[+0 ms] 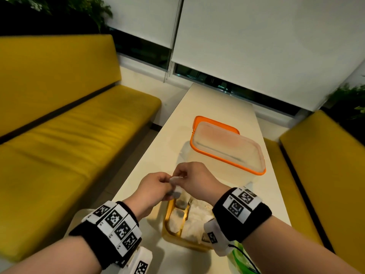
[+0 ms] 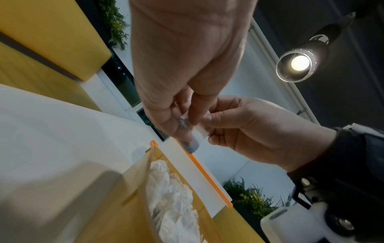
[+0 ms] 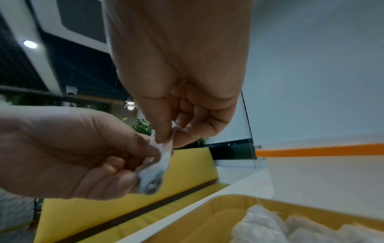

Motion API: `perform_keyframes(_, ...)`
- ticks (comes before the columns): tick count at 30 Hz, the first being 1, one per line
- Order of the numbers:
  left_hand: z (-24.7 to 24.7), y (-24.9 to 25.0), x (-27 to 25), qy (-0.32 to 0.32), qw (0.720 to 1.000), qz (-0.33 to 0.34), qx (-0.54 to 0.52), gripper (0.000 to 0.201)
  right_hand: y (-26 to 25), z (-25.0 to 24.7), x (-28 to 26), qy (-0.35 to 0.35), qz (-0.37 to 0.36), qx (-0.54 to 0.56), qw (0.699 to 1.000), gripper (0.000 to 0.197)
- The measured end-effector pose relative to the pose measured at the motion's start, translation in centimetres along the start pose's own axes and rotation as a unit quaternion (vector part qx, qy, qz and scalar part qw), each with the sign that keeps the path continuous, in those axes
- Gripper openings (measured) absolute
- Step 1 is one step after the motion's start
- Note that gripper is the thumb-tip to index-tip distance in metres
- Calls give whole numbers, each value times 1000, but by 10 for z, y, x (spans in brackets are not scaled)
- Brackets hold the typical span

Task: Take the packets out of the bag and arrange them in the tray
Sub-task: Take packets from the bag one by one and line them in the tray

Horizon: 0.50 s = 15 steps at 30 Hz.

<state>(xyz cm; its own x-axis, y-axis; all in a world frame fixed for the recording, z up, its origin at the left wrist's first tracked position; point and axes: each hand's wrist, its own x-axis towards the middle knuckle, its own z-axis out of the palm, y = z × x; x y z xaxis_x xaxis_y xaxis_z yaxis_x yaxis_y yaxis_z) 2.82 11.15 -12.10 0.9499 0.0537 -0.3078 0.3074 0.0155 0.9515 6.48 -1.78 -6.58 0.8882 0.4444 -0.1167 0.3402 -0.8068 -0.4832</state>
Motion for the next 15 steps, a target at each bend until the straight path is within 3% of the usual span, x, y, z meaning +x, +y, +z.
perform_keyframes(2, 5, -1, 2, 3, 1000, -7, -13, 18, 10, 1, 1, -3, 13, -48, 999, 8)
perform_keyframes(7, 4, -5, 5, 13, 1000, -4, 5, 14, 32, 15, 1, -97, 67, -114, 987, 10)
perform_keyframes(12, 1, -8, 2, 12, 1000, 3, 6, 11, 39, 27, 12, -97, 92, -131, 982, 16)
perform_keyframes(15, -2, -9, -1, 4, 1000, 3, -5, 11, 33, 26, 12, -93, 74, -220, 968, 24)
